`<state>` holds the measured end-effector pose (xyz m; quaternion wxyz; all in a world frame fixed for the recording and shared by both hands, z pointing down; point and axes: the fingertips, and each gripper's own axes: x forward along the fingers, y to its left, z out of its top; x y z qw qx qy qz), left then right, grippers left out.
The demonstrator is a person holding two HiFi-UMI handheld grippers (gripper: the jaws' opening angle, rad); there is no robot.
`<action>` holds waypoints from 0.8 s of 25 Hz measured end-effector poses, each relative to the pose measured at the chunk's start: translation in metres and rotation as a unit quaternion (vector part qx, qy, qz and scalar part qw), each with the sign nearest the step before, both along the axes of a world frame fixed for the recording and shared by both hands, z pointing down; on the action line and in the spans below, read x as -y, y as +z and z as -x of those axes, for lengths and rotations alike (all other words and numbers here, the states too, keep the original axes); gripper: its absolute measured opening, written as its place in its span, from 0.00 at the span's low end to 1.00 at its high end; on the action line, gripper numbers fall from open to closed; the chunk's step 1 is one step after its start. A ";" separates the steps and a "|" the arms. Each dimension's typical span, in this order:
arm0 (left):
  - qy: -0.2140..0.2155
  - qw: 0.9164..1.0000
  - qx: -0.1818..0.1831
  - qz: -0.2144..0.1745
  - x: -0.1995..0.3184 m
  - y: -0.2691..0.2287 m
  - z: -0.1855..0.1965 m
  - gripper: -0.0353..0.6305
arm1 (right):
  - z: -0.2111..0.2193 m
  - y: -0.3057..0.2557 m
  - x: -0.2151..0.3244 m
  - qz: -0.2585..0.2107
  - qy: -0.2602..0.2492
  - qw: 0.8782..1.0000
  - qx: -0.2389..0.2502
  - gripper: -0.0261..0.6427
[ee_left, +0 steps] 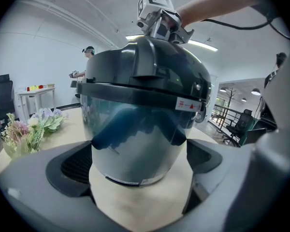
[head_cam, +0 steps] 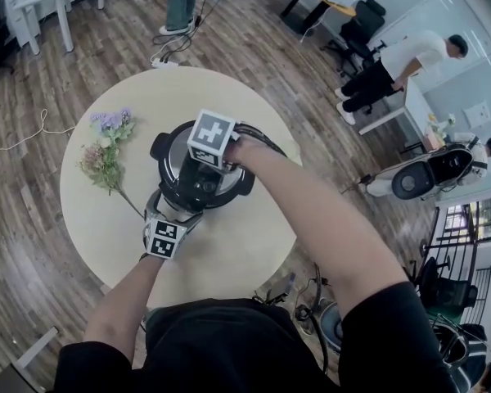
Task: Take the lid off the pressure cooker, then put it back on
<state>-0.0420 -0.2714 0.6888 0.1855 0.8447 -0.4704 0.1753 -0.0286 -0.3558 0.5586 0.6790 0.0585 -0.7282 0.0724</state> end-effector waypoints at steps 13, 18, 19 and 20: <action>-0.015 0.999 -0.024 -0.028 -0.025 -0.080 0.069 0.33 | -0.082 -0.043 -0.035 -0.071 0.203 0.948 0.236 0.47; -0.048 0.992 -0.028 -0.118 -0.017 -0.157 0.079 0.07 | -0.077 -0.061 -0.073 -0.149 0.249 0.893 0.344 0.29; -0.052 0.989 -0.029 -0.135 -0.016 -0.172 0.077 0.06 | -0.075 -0.065 -0.079 -0.169 0.254 0.881 0.361 0.27; -0.055 0.987 -0.031 -0.151 -0.014 -0.186 0.075 0.06 | -0.072 -0.069 -0.084 -0.189 0.260 0.868 0.379 0.24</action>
